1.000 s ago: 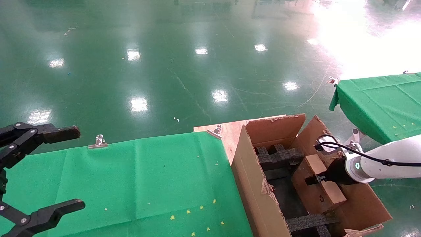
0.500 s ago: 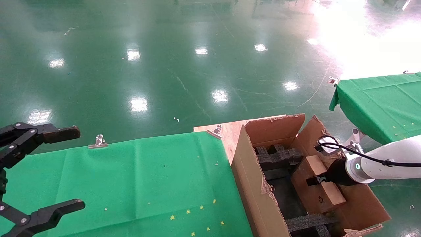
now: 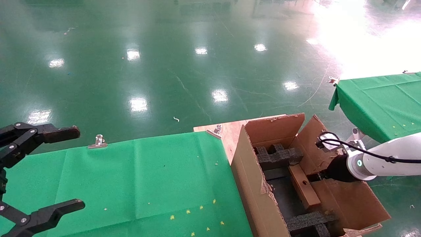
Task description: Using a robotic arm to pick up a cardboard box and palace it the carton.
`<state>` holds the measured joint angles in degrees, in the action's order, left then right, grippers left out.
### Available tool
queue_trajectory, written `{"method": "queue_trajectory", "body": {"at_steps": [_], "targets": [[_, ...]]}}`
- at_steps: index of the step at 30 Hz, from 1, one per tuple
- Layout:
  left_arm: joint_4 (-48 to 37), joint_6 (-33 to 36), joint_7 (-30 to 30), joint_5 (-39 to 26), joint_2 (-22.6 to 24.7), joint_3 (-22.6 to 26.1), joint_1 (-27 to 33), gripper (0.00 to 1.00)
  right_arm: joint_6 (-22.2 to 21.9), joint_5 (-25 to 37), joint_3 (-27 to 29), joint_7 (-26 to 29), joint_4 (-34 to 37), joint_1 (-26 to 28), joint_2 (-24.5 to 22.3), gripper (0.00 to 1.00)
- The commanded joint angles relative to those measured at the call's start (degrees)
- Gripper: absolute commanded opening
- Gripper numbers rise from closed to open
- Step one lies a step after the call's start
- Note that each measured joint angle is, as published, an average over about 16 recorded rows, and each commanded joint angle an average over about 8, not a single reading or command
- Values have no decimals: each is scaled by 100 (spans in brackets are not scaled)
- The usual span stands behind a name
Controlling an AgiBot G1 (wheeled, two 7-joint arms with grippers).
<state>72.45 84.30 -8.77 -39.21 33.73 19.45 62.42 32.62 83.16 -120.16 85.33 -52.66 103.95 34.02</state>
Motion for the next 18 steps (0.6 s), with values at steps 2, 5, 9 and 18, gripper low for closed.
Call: {"method": "queue_trajectory", "body": {"at_steps": [2, 5, 9, 18], "targets": [[0, 0, 0, 0, 0, 0, 0, 100, -16, 14, 22, 9, -46, 75, -28, 100], [0, 0, 0, 0, 0, 1, 0, 100, -66, 39, 81, 19, -123, 234, -70, 100], [0, 0, 0, 1, 0, 1, 0, 100, -203, 25, 231, 16, -334, 525, -171, 100], [0, 0, 1, 1, -1, 2, 1, 100, -579, -454, 822, -271, -1419, 1179, -621, 100]]}}
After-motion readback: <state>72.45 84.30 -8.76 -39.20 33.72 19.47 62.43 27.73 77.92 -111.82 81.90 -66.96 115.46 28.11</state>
